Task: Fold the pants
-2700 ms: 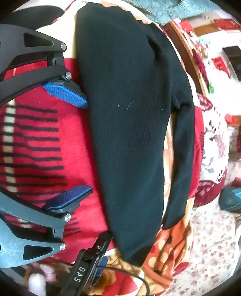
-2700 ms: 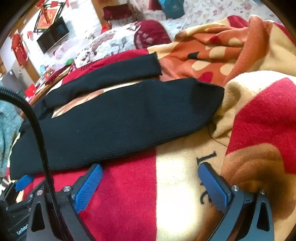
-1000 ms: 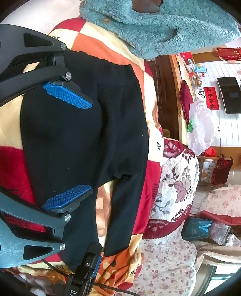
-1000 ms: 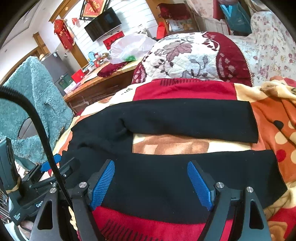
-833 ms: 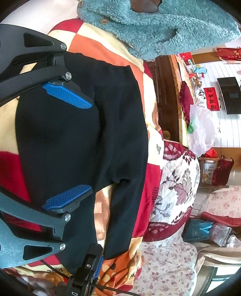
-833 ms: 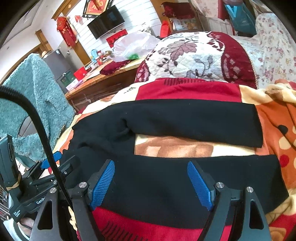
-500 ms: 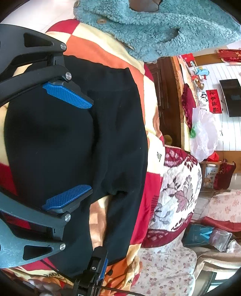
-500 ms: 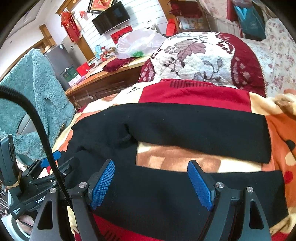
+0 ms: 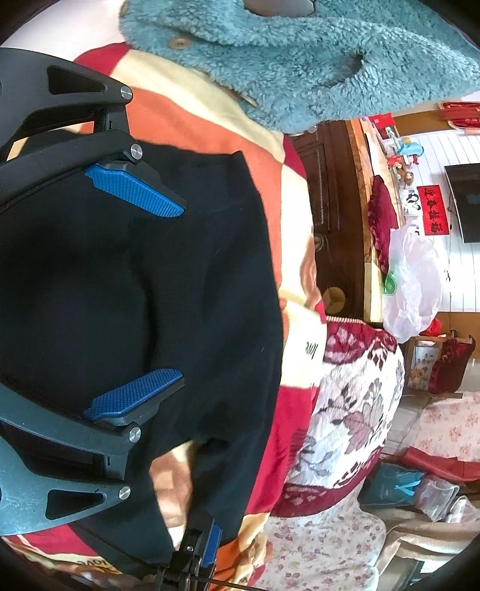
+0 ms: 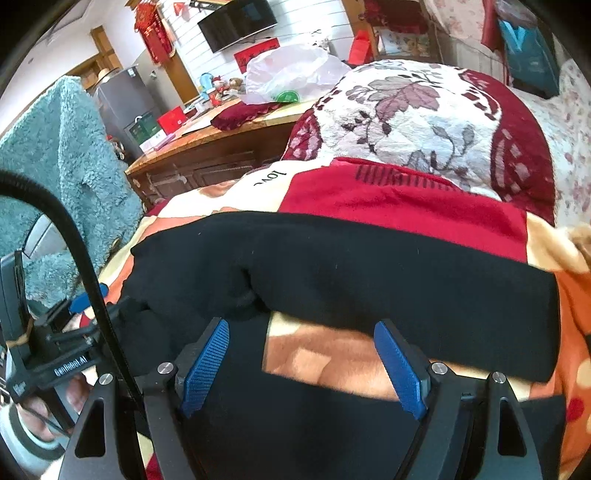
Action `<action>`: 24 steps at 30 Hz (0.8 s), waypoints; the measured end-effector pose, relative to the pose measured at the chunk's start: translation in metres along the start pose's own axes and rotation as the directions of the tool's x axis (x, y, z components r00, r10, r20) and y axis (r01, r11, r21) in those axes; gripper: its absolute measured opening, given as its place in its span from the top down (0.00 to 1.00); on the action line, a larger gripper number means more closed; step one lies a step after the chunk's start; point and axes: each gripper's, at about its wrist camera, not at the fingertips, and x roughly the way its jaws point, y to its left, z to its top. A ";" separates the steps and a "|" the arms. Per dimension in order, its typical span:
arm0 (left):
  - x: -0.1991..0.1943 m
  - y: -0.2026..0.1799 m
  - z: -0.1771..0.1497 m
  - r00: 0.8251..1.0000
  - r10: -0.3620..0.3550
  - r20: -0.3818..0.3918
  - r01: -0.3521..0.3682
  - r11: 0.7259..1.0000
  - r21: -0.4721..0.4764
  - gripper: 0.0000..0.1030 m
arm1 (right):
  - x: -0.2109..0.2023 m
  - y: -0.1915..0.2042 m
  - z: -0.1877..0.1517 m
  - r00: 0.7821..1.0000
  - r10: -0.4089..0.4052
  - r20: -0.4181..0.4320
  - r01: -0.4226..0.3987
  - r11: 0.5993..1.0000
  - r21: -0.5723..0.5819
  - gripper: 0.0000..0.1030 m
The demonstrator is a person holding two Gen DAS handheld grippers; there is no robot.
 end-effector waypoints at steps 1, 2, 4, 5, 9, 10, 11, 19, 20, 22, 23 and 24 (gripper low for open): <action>0.002 0.005 0.003 1.000 0.000 -0.003 0.000 1.000 0.002 0.18 | 0.003 -0.002 0.004 1.000 0.001 -0.001 -0.001 1.000 -0.009 0.22; 0.005 0.010 0.006 1.000 0.000 -0.005 0.000 1.000 0.005 0.18 | 0.005 -0.003 0.007 1.000 0.001 -0.002 -0.001 1.000 -0.016 0.22; 0.009 0.018 0.012 1.000 -0.006 -0.008 0.006 1.000 0.017 0.18 | 0.011 -0.005 0.013 1.000 0.004 -0.011 -0.004 0.999 -0.035 0.22; 0.012 0.021 0.015 1.000 -0.012 -0.011 0.012 1.000 0.027 0.18 | 0.014 -0.006 0.017 1.000 0.006 -0.017 -0.007 0.999 -0.052 0.22; 0.023 0.037 0.028 0.999 -0.043 -0.017 0.044 0.996 0.071 0.18 | 0.026 -0.008 0.034 0.999 0.007 -0.039 -0.012 0.992 -0.128 0.22; 0.026 0.041 0.031 0.998 -0.058 -0.019 0.060 0.995 0.083 0.18 | 0.029 -0.009 0.039 0.999 0.007 -0.044 -0.013 0.989 -0.144 0.22; 0.030 0.046 0.035 0.997 -0.075 -0.022 0.076 0.992 0.097 0.18 | 0.034 -0.011 0.046 0.999 0.007 -0.053 -0.016 0.987 -0.163 0.22; 0.064 0.081 0.064 0.983 -0.163 -0.081 0.176 0.965 0.196 0.18 | 0.063 -0.037 0.080 0.991 0.019 -0.135 -0.048 0.975 -0.219 0.22; 0.069 0.084 0.067 0.982 -0.167 -0.089 0.183 0.960 0.210 0.18 | 0.067 -0.040 0.083 0.988 0.017 -0.152 -0.052 0.972 -0.230 0.22; 0.077 0.088 0.068 0.973 -0.202 -0.110 0.223 0.948 0.229 0.18 | 0.076 -0.044 0.086 0.983 0.014 -0.182 -0.061 0.965 -0.257 0.22; 0.082 0.088 0.069 0.967 -0.218 -0.130 0.244 0.938 0.244 0.18 | 0.079 -0.046 0.086 0.982 0.010 -0.191 -0.062 0.961 -0.270 0.22; 0.087 0.087 0.069 0.963 -0.224 -0.150 0.257 0.929 0.265 0.18 | 0.082 -0.047 0.087 0.980 0.007 -0.200 -0.065 0.957 -0.283 0.22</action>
